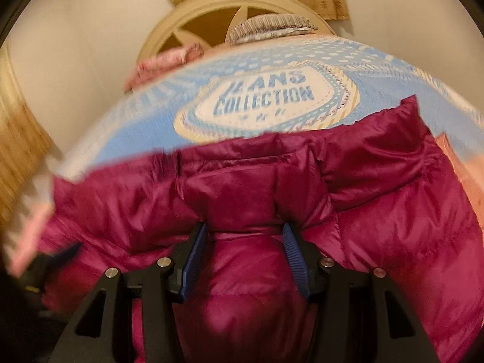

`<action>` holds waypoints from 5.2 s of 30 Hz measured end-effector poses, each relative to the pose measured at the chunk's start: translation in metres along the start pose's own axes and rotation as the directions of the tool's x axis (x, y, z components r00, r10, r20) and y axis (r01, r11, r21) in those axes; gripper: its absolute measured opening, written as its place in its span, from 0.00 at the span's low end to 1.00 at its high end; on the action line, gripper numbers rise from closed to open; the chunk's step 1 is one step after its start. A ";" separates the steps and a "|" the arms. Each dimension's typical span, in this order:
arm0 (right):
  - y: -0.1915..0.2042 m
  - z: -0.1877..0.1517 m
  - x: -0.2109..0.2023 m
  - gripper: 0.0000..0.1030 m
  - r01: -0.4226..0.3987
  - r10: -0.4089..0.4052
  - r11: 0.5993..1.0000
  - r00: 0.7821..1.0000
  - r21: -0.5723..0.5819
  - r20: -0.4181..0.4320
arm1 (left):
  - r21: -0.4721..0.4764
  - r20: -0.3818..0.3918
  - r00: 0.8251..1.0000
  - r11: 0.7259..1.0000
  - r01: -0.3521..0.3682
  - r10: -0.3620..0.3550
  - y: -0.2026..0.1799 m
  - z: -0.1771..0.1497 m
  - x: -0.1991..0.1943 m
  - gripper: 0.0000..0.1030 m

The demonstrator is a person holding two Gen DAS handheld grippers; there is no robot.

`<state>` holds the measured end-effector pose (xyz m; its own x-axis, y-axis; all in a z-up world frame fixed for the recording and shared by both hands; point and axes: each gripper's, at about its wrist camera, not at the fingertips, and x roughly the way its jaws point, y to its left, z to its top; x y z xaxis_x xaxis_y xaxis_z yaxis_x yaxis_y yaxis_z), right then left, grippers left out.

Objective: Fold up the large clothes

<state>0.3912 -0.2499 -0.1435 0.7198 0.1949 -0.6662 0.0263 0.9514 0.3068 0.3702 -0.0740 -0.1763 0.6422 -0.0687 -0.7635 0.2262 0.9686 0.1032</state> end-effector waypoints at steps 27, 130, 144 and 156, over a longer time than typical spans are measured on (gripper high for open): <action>-0.030 0.026 0.042 0.52 0.178 -0.180 0.983 0.983 -0.046 -0.045 | -0.063 -0.005 0.997 0.995 -0.079 0.079 0.013 0.055 0.006 1.00; 0.056 -0.087 -0.050 0.72 -0.016 -0.033 0.952 0.988 -0.307 -0.153 | 0.022 0.301 0.783 0.825 0.565 -0.544 -0.004 0.008 -0.207 0.17; -0.067 -0.074 -0.154 0.72 -0.045 0.046 0.999 0.996 -0.020 0.081 | 0.305 0.230 0.861 0.873 0.380 -0.454 -0.126 0.021 -0.176 0.17; -0.113 -0.024 -0.188 0.49 -0.101 0.089 0.993 0.982 0.062 0.169 | 0.433 0.149 0.875 0.826 0.361 -0.460 -0.177 -0.006 -0.126 0.57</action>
<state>0.2359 -0.3887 -0.0693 0.8259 0.2362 -0.5120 -0.0035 0.9102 0.4142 0.2445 -0.2356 -0.1026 0.5673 -0.5416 -0.6203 0.7354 0.6721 0.0858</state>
